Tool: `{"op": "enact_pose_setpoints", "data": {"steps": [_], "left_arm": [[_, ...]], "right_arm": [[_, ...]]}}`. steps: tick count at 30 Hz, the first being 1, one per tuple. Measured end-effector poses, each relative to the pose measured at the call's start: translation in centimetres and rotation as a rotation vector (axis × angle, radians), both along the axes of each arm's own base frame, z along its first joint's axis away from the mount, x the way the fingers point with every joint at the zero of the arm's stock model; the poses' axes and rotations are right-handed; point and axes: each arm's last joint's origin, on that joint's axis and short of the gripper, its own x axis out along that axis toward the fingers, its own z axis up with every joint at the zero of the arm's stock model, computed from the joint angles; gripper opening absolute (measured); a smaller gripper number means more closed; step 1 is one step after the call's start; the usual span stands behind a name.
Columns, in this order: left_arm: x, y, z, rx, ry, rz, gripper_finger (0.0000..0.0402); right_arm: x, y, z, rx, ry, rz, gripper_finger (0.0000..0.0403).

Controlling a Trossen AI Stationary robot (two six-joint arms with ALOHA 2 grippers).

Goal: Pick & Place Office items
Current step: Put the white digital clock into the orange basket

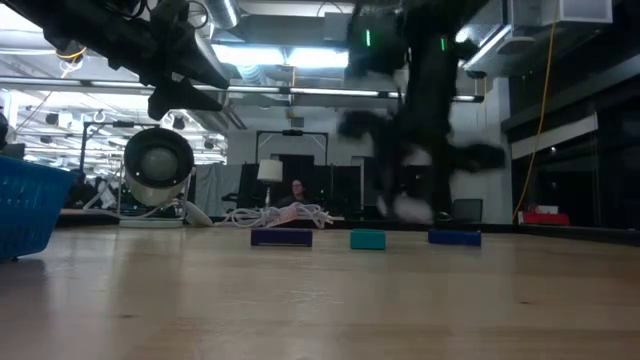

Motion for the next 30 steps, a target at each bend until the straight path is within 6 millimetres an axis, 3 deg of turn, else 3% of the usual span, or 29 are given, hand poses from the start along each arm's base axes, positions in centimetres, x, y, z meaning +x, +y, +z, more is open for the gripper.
{"op": "enact_pose_setpoints", "data": {"steps": [4,9,13,17,22,30], "left_arm": [[0.0,0.0,0.0,0.000,0.000,0.000,0.0210],[0.0,0.0,0.0,0.002,0.001,0.005,0.0210],[0.0,0.0,0.0,0.003,0.001,0.006,0.0210],[0.0,0.0,0.0,0.009,0.003,0.004,0.0210],[0.0,0.0,0.0,0.009,0.003,0.003,0.0210],[0.0,0.0,0.0,0.002,0.002,-0.016,0.0210]], "right_arm": [[1.9,-0.4,4.3,-0.122,-0.177,-0.015,0.0156],[3.8,-0.2,11.2,-0.246,-0.412,0.050,0.0156],[4.4,1.6,15.7,-0.267,-0.541,0.156,0.0156],[4.2,4.7,19.3,-0.220,-0.650,0.242,0.0156],[2.3,9.1,20.6,-0.074,-0.584,0.307,0.0156],[-2.0,16.2,17.3,0.134,-0.267,0.264,0.0156]]}}
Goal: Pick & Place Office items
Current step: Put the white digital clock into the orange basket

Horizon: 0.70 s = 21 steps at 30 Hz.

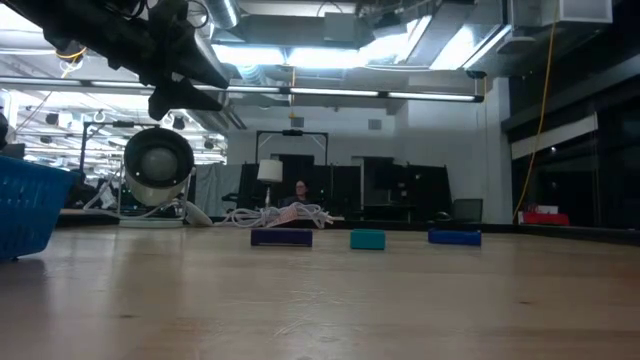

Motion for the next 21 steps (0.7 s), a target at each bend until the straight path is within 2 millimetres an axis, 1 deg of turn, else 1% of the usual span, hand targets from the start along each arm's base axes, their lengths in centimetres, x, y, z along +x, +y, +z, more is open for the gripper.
{"op": "enact_pose_setpoints", "data": {"steps": [5,8,10,13,15,21], "left_arm": [[0.0,0.0,0.0,0.001,0.000,-0.005,0.0210],[0.0,0.0,0.0,0.006,0.002,-0.008,0.0210],[0.0,0.0,0.0,0.007,0.002,-0.008,0.0210],[0.0,0.0,0.0,0.007,0.002,-0.008,0.0210],[0.0,0.0,0.0,0.007,0.002,-0.008,0.0210],[0.0,0.0,0.0,0.008,0.002,-0.007,0.0210]], "right_arm": [[-2.7,4.0,-2.7,0.075,0.161,-0.066,0.0156],[-4.4,5.7,-4.5,0.092,0.266,-0.097,0.0157],[-5.5,6.5,-5.7,0.097,0.331,-0.122,0.0157],[-6.7,7.3,-7.5,0.082,0.396,-0.171,0.0157],[-7.3,7.4,-8.6,0.066,0.431,-0.207,0.0157],[-7.8,7.2,-10.7,0.055,0.458,-0.256,0.0157]]}}
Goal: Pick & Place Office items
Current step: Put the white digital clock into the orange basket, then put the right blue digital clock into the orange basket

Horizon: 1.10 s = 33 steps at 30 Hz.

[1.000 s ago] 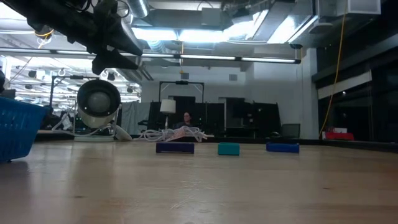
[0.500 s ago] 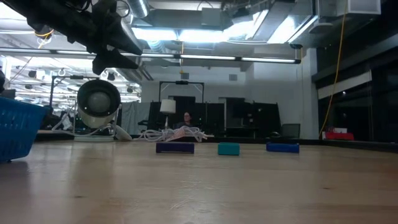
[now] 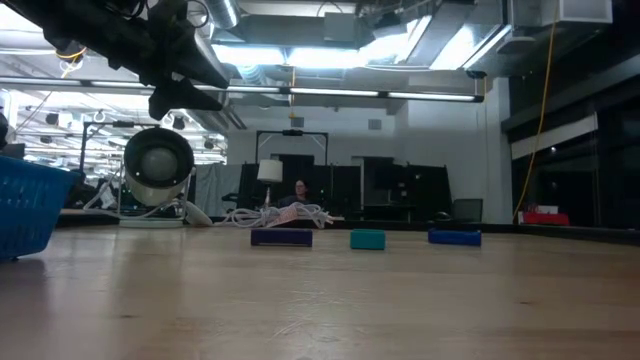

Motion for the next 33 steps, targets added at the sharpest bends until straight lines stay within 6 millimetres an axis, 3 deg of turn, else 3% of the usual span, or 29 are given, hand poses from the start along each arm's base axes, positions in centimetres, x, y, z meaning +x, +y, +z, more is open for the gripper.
{"op": "enact_pose_setpoints", "data": {"steps": [5,14,22,26,33], "left_arm": [[0.0,0.0,0.0,0.000,0.000,0.001,0.0210],[0.0,0.0,0.0,0.002,0.002,0.007,0.0210],[0.0,0.0,0.0,0.003,0.002,0.008,0.0210],[0.0,0.0,0.0,0.003,0.002,0.009,0.0210],[0.0,0.0,0.0,0.002,0.001,0.015,0.0210]], "right_arm": [[-0.2,-0.2,-0.7,-0.022,0.014,-0.047,0.0169],[-0.2,-0.2,-0.7,-0.012,0.025,-0.046,0.0247],[0.3,-0.6,-0.5,-0.046,-0.048,-0.070,0.0241],[1.8,-2.2,0.3,-0.142,-0.209,-0.132,0.0236],[4.9,-7.3,1.6,-0.388,-0.413,-0.218,0.0235]]}}
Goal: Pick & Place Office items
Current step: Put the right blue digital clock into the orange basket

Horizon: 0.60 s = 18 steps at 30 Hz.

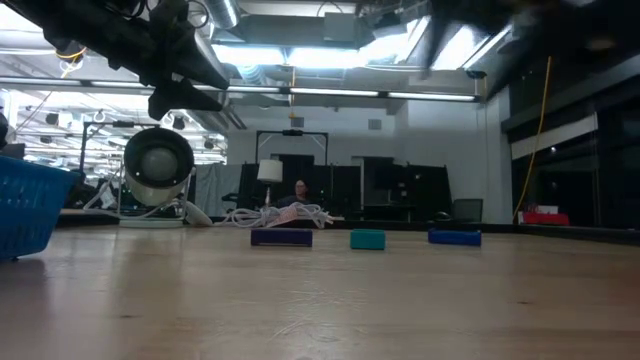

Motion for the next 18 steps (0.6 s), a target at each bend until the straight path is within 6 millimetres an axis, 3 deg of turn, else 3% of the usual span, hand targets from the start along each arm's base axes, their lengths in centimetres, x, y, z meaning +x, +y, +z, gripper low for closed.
{"op": "enact_pose_setpoints", "data": {"steps": [6,10,18], "left_arm": [[0.0,0.0,0.0,-0.005,-0.001,0.002,0.0210],[0.0,0.0,0.0,-0.005,-0.001,0.002,0.0210],[0.0,0.0,-0.1,-0.021,0.000,0.010,0.0210]], "right_arm": [[3.2,-5.2,0.2,-0.089,0.034,0.283,0.0235],[4.3,-9.4,0.1,-0.155,0.103,0.460,0.0235],[3.5,-16.2,-1.1,-0.174,0.363,0.845,0.0235]]}}
